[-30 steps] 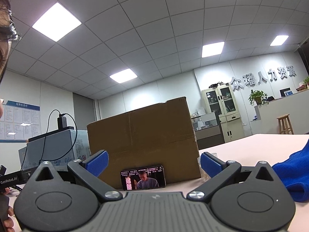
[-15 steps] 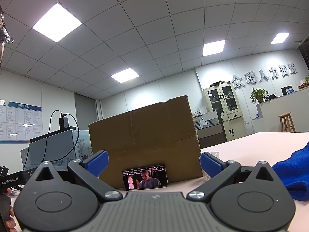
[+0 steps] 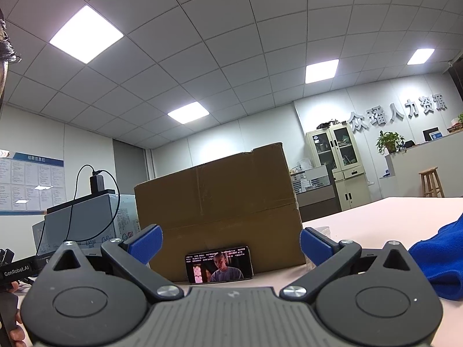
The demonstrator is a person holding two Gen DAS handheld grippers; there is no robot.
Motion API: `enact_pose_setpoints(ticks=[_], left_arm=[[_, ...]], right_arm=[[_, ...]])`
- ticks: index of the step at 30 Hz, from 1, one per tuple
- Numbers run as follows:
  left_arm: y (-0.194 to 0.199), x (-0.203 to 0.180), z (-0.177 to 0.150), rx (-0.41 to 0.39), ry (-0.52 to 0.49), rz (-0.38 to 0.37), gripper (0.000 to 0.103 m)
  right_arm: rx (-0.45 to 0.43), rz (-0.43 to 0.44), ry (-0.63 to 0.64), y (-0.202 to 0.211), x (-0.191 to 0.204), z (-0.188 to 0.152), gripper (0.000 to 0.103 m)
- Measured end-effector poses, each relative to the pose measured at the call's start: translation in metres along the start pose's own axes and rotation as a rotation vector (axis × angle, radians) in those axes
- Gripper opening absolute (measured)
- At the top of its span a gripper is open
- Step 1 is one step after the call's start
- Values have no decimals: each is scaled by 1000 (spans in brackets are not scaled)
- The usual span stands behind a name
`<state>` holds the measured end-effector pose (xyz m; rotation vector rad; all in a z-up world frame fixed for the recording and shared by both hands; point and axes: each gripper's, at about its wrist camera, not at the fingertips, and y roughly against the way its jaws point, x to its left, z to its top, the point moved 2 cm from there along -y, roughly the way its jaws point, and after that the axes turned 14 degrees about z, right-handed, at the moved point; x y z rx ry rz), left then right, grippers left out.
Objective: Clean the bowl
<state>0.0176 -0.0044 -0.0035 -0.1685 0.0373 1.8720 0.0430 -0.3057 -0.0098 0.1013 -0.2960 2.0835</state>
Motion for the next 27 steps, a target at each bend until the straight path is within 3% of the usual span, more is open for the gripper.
enact_pose_setpoints(ticks=[27], left_arm=[[-5, 1, 2, 1, -1, -3, 103]], right_arm=[[1, 9, -5, -10, 2, -2, 103]])
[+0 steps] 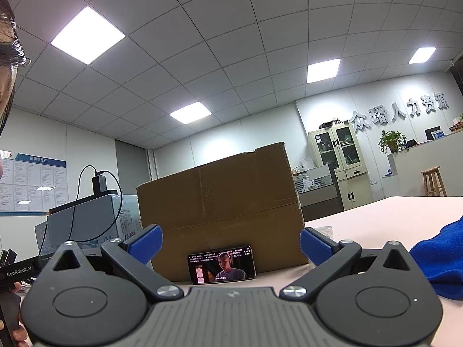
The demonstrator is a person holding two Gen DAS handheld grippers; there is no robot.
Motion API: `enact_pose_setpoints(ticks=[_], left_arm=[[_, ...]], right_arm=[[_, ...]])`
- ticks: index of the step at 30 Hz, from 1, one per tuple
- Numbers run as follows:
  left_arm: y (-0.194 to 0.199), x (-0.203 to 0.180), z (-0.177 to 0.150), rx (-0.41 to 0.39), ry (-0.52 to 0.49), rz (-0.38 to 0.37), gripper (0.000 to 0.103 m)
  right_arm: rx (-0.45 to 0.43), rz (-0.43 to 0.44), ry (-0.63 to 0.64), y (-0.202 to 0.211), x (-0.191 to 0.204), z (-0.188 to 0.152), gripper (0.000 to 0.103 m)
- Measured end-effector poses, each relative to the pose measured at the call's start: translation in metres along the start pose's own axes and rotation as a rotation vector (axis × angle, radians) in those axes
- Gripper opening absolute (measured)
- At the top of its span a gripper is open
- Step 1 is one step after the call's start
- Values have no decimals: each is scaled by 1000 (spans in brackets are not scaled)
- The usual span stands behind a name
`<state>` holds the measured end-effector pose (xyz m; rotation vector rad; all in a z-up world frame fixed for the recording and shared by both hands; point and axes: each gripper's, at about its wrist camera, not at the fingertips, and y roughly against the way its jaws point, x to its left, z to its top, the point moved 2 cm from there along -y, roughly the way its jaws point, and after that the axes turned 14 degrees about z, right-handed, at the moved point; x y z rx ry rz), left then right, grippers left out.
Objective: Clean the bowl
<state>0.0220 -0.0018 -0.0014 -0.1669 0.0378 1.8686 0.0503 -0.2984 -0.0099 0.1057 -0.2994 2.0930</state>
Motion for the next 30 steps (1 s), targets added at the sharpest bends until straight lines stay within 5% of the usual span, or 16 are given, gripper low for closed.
enact_pose_setpoints(ticks=[30], left_arm=[[1, -1, 0, 1, 2, 0, 103]], right_arm=[[-5, 6, 0, -5, 0, -7, 103]])
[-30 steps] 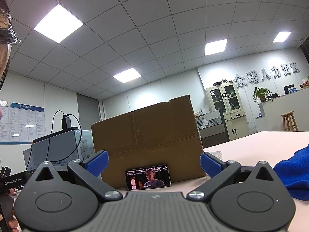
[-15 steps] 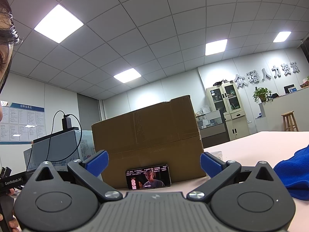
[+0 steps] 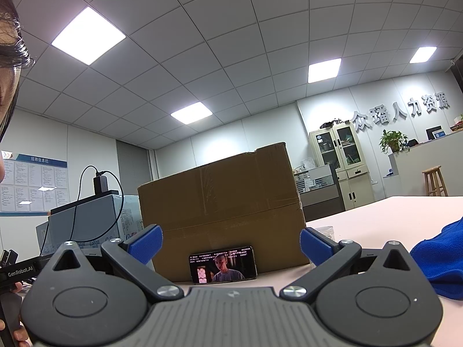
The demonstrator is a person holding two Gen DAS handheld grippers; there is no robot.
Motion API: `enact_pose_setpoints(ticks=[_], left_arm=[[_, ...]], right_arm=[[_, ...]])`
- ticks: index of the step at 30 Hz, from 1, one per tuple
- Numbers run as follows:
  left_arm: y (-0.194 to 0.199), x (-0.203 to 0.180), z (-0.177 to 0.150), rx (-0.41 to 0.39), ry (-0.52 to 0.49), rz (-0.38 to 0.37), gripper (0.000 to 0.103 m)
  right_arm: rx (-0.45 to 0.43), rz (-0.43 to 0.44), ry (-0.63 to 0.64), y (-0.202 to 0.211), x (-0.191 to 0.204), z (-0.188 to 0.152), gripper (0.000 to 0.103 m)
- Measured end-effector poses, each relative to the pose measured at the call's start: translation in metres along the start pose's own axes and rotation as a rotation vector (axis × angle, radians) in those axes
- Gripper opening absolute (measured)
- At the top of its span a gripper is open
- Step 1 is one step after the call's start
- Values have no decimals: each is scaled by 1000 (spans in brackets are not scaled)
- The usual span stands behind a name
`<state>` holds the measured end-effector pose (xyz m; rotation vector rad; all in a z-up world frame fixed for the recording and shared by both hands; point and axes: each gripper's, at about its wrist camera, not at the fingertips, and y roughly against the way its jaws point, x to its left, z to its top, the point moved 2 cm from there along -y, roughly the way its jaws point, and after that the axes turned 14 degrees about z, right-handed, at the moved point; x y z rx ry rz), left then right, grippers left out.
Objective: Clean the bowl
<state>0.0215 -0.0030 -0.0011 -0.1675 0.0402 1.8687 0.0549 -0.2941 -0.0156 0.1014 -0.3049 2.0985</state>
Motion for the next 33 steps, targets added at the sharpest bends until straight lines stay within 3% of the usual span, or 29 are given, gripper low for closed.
enact_pose_setpoints(ticks=[33], left_arm=[[-1, 0, 0, 4, 1, -1, 103]], right_arm=[[-2, 3, -1, 3, -1, 0, 103]])
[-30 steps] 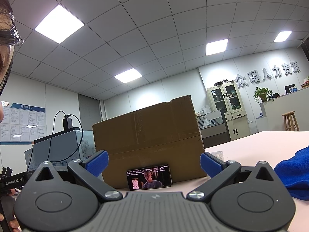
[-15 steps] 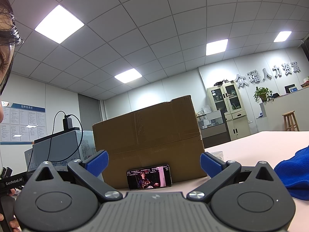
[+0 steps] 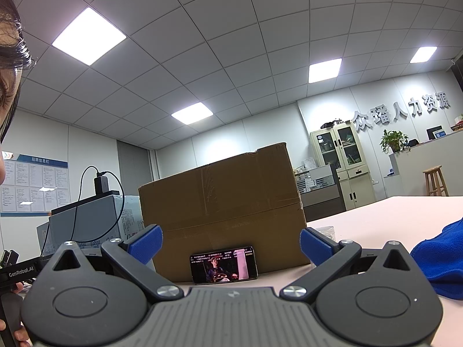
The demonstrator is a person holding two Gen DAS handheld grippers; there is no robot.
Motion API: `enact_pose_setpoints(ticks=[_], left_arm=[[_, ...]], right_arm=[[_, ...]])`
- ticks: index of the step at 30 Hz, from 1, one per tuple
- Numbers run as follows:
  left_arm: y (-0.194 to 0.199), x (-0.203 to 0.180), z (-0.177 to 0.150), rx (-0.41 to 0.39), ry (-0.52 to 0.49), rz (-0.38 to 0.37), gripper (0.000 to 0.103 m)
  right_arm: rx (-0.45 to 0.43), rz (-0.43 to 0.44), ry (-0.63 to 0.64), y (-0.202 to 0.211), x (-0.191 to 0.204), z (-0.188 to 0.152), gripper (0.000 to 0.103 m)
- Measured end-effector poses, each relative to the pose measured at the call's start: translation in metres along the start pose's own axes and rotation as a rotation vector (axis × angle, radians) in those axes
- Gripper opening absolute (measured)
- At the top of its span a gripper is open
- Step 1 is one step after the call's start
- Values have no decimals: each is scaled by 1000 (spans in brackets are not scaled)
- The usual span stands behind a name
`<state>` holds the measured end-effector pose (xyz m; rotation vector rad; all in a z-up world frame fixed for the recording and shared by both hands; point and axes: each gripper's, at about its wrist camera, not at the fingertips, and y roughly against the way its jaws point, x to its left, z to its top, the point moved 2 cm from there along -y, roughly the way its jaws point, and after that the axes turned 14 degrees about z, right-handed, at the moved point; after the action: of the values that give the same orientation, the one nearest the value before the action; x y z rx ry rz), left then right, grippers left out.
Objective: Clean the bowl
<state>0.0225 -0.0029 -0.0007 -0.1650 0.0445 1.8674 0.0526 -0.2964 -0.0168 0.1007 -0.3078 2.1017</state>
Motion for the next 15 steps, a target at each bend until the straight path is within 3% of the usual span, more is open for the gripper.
enact_pose_setpoints(ticks=[15], left_arm=[[6, -3, 0, -30, -27, -18, 103]], right_arm=[[11, -11, 55, -3, 11, 0, 103]])
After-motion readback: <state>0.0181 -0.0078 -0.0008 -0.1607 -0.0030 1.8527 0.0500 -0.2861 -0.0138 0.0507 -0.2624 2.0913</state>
